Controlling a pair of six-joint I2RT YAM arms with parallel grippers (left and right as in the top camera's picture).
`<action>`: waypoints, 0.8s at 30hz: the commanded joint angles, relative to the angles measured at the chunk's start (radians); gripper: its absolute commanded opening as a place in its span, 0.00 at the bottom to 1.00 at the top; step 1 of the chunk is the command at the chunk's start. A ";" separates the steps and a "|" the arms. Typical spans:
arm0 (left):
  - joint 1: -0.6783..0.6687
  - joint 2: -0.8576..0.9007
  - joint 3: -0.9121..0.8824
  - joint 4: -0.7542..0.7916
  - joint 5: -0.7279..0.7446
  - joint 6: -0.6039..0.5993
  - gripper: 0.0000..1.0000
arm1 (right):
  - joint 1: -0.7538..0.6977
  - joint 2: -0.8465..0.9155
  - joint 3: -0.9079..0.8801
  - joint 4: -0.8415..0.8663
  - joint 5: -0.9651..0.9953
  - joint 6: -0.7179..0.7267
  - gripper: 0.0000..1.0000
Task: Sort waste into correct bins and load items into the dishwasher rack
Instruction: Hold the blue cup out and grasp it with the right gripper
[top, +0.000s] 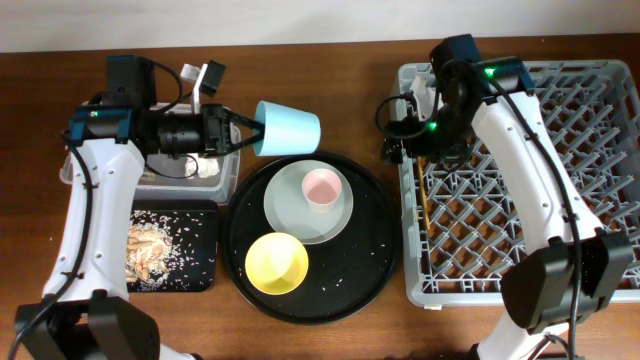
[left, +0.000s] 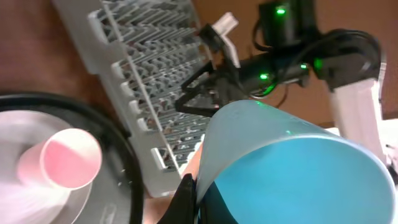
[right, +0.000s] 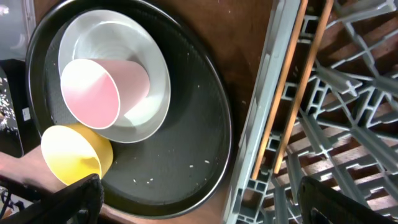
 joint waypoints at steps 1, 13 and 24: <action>0.006 -0.014 0.013 -0.001 0.080 0.039 0.01 | -0.002 -0.013 0.024 -0.023 -0.366 -0.314 0.98; -0.068 -0.014 0.013 -0.001 0.147 0.039 0.00 | -0.021 -0.014 0.069 -0.209 -1.160 -0.842 0.98; -0.151 -0.014 0.013 0.048 0.147 0.039 0.01 | 0.078 -0.014 0.069 -0.206 -1.197 -0.843 0.76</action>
